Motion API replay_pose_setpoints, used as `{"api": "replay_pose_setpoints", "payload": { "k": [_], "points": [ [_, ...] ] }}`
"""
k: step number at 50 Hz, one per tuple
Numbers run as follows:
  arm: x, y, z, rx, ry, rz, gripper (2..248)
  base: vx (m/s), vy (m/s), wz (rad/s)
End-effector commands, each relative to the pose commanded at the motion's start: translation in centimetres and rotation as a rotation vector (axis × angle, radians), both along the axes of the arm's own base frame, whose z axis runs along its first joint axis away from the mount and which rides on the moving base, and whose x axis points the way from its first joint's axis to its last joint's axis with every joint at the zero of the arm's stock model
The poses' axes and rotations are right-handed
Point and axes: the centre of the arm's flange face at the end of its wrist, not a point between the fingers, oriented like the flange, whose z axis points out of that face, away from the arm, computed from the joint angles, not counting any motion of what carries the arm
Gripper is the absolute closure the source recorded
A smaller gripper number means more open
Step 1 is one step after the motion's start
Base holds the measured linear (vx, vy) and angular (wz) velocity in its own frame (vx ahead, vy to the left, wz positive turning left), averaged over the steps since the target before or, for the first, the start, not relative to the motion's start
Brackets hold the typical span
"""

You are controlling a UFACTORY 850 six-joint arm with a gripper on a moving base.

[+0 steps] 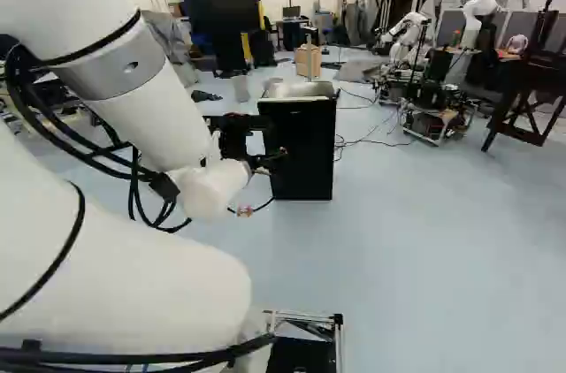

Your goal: Grab a drink from the fridge

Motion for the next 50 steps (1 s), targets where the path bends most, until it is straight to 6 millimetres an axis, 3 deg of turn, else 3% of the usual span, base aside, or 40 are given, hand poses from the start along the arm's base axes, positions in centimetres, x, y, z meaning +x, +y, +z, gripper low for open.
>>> {"api": "replay_pose_setpoints", "payload": {
  "k": [30, 50],
  "points": [
    [0.0, 0.0, 0.0, 0.0, 0.0, 0.0, 3, 0.012, 0.001, -0.001],
    [0.0, 0.0, 0.0, 0.0, 0.0, 0.0, 3, 0.1, 0.002, -0.015]
  ]
}}
